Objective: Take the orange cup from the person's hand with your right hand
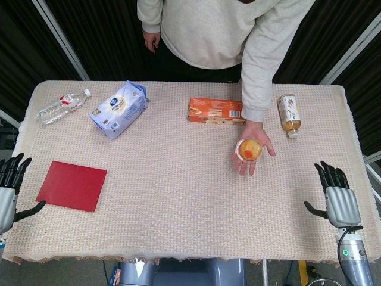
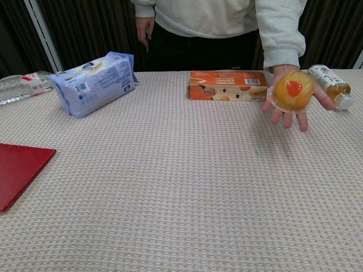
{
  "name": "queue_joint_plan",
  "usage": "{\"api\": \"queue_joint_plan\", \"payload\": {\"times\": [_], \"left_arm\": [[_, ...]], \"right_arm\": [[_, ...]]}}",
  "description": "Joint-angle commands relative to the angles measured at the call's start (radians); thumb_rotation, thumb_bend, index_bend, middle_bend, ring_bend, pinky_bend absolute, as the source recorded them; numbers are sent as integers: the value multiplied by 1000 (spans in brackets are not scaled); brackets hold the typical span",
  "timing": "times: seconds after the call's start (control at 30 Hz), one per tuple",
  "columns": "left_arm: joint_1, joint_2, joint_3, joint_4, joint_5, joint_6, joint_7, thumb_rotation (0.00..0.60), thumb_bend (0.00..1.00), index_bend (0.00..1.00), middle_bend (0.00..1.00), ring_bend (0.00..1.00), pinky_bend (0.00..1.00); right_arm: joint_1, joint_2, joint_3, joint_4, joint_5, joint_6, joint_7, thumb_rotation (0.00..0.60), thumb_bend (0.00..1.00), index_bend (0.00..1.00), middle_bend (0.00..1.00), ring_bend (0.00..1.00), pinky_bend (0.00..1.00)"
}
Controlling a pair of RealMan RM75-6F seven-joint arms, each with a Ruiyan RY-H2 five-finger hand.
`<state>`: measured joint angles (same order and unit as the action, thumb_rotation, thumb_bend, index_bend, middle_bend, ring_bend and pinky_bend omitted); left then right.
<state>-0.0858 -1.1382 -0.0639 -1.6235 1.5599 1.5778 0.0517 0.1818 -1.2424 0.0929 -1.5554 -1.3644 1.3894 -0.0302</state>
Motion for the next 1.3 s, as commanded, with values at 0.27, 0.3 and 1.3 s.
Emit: {"api": "queue_joint_plan", "payload": {"times": [0.27, 0.3, 1.3], "left_arm": [[-2, 2, 0, -2, -10, -11, -12, 600, 87, 11, 0, 0, 0], [-2, 3, 1, -3, -10, -13, -13, 600, 86, 11, 0, 0, 0], [1, 18, 5, -17, -22, -24, -39, 600, 87, 11, 0, 0, 0]], "right_arm": [[153, 19, 163, -89, 153, -145, -94, 600, 123, 186, 82, 0, 51], [175, 12, 184, -94, 173, -161, -103, 600, 125, 195, 96, 2, 68], [441, -140, 243, -65, 575, -377, -265, 600, 184, 289, 185, 95, 221]]}}
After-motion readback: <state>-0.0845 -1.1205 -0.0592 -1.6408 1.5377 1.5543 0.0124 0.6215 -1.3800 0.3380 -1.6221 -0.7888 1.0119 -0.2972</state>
